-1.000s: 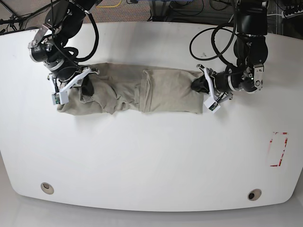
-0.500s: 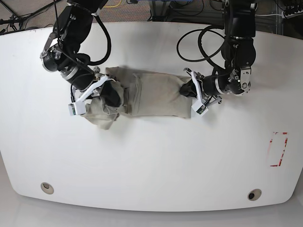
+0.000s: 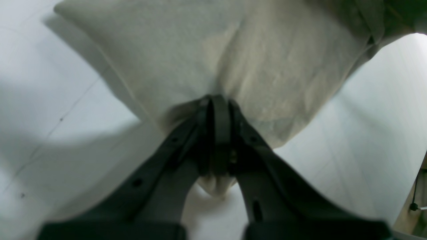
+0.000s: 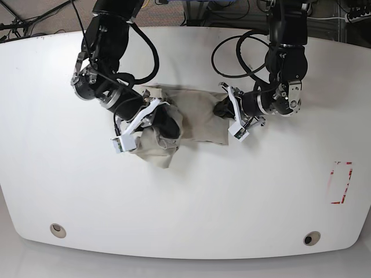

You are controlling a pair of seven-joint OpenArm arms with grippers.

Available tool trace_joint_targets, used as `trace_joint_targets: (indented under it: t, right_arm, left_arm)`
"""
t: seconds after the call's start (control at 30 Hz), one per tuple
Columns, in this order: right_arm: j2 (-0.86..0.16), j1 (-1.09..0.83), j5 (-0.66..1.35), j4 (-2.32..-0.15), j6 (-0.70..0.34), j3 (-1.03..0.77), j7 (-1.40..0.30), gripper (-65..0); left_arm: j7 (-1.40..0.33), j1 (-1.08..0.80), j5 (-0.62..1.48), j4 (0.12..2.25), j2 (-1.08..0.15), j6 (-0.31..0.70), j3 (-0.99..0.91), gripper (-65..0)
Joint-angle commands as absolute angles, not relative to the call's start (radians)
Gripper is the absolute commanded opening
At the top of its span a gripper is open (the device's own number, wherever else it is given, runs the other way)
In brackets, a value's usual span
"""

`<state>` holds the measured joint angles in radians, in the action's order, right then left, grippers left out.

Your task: Fold the T-shirt properly

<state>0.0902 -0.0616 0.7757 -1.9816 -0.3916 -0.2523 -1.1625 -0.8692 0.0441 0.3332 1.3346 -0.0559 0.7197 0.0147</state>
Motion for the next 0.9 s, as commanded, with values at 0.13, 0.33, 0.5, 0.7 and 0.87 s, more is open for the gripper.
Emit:
trace_joint_targets:
  t: [0.13,0.33,0.5,0.7,0.87]
  right_arm:
    - [0.085,-0.047,0.664,-1.995,-0.390,-0.176,-1.112,-62.3]
    - [0.088,-0.044,0.518,-1.994,-0.390,-0.120,-1.110,-50.4]
    - [0.105,-0.042,0.458,-1.994,-0.390,-0.044,-1.082,-35.7]
    - [0.137,-0.031,0.450,-1.982,-0.387,0.065,-1.004,-20.9]
    - [0.136,-0.018,0.450,-1.960,-0.335,0.116,-0.946,-13.5]
  left_arm:
    - [-1.078,0.002,0.148,1.296,-0.065,0.698,0.025,-65.0]
    - [-1.078,0.002,0.150,1.296,-0.067,0.698,0.024,-65.0]
    - [-1.078,0.002,0.150,1.296,-0.067,0.698,0.024,-65.0]
    - [-1.064,0.005,0.150,1.296,-0.065,0.698,0.024,-65.0]
    - [-1.064,0.001,0.151,1.296,-0.065,0.698,0.024,-65.0]
